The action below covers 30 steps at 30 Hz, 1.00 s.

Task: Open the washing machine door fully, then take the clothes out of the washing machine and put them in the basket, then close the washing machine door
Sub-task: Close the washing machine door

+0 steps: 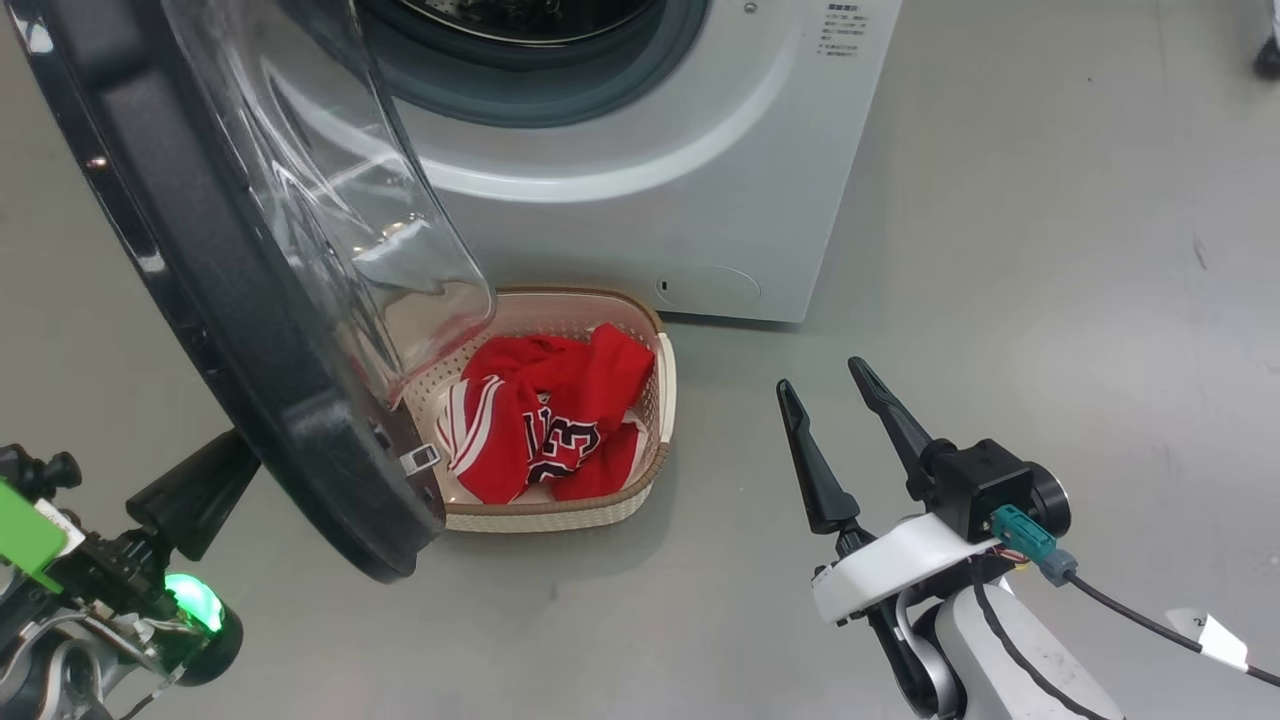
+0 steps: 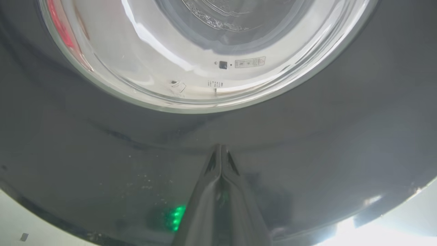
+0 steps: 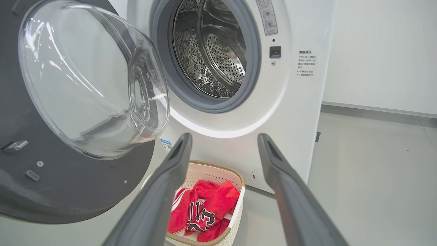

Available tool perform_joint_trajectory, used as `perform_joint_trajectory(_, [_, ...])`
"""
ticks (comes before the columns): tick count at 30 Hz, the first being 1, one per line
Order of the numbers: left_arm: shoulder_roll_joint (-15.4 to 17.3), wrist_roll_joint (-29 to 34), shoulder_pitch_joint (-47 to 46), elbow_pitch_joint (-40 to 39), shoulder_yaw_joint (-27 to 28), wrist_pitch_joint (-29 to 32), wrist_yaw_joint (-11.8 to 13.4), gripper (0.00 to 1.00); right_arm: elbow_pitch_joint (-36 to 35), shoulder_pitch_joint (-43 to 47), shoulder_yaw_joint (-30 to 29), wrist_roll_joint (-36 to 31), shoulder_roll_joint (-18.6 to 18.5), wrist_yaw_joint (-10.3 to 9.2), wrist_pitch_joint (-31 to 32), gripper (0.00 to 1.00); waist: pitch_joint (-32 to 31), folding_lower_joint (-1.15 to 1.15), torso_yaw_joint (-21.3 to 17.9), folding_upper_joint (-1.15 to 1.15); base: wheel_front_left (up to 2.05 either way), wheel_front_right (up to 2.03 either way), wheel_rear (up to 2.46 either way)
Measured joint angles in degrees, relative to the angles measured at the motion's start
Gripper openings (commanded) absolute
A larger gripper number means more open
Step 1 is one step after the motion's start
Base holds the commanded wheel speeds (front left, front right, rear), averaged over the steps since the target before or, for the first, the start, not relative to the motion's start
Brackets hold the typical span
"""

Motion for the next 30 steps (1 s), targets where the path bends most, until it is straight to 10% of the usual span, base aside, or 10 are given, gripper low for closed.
perform_joint_trajectory(30, [-0.41, -0.33, 1.33, -3.79, -1.19, -8.53, 0.15, 0.0, -4.34, 0.21, 2.64, 3.76, 0.12, -2.11, 0.0, 1.0, 2.16, 0.0, -22.53, 0.0, 0.0, 0.0, 0.0])
